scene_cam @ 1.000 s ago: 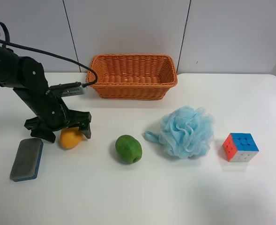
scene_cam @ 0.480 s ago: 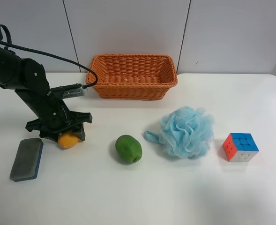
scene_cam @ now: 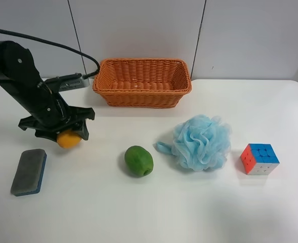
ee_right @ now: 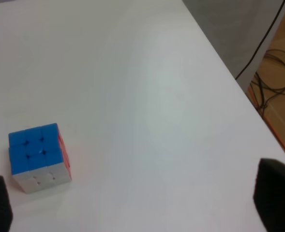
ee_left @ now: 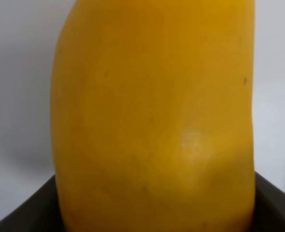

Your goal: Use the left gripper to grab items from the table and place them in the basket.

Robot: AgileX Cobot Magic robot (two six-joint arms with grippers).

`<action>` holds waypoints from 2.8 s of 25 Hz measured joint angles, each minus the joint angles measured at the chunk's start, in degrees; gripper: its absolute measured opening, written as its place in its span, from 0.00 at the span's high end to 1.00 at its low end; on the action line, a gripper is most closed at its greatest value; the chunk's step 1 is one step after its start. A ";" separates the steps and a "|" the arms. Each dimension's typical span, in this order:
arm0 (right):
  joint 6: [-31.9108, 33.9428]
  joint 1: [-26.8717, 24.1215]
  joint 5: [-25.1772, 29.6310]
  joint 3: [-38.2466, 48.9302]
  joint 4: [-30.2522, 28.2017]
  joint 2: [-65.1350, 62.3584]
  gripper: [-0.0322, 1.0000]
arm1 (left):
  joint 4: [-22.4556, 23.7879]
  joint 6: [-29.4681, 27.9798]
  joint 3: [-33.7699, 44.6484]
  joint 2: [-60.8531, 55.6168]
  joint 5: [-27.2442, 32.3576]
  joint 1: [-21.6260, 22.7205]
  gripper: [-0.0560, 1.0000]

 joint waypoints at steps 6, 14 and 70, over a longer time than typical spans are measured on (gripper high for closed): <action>0.00 0.00 0.00 0.00 0.00 0.00 0.01 | 0.86 0.00 -6.77 -4.28 10.79 0.00 0.38; 0.00 0.00 0.00 0.00 0.00 0.00 0.01 | 3.69 0.00 -25.94 -3.16 22.57 0.00 0.38; 0.00 0.00 0.00 0.00 0.00 0.00 0.01 | -8.38 7.67 -72.76 34.75 25.22 0.00 0.01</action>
